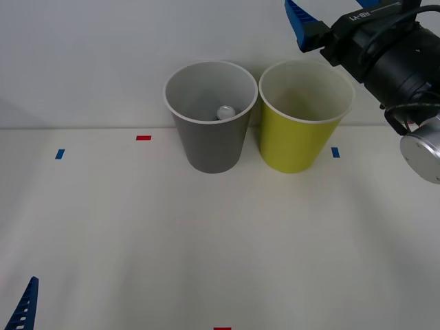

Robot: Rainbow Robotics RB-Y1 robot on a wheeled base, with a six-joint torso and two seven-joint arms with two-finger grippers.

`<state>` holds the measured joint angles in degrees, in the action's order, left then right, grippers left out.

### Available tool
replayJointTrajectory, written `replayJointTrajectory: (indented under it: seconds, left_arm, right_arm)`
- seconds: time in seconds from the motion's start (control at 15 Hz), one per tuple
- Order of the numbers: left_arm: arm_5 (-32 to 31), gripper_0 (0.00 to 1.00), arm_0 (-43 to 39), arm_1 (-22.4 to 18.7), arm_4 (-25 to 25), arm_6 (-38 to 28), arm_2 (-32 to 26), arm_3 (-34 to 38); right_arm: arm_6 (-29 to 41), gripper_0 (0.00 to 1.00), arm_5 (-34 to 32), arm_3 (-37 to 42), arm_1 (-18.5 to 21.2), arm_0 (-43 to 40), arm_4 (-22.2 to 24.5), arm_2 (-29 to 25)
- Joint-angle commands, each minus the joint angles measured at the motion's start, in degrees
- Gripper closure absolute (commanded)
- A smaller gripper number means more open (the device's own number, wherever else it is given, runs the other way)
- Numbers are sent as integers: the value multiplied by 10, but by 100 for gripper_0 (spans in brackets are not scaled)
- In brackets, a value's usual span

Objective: Put cans in the gray bin and PET bottles in the light green bin.

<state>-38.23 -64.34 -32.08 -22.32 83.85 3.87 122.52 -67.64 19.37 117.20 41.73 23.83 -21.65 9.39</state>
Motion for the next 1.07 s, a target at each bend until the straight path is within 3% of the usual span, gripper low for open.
replayJointTrajectory:
  seconds: [0.07,0.4,0.6,0.8,1.07]
  left_arm:
    - [0,5,0,0,0,0,0,0]
    - [0,5,0,0,0,0,0,0]
    - [0,5,0,0,0,0,0,0]
    - [0,5,0,0,0,0,0,0]
    - [0,5,0,0,0,0,0,0]
  right_arm:
    - [2,0,0,37,0,-73,17,-49]
    - [3,0,-5,97,-2,-215,24,-130]
    - [2,0,-28,121,-10,-289,26,-141]
    - [-4,0,-37,133,-57,-344,43,-141]
    - [-13,0,-43,143,-150,-391,79,-133]
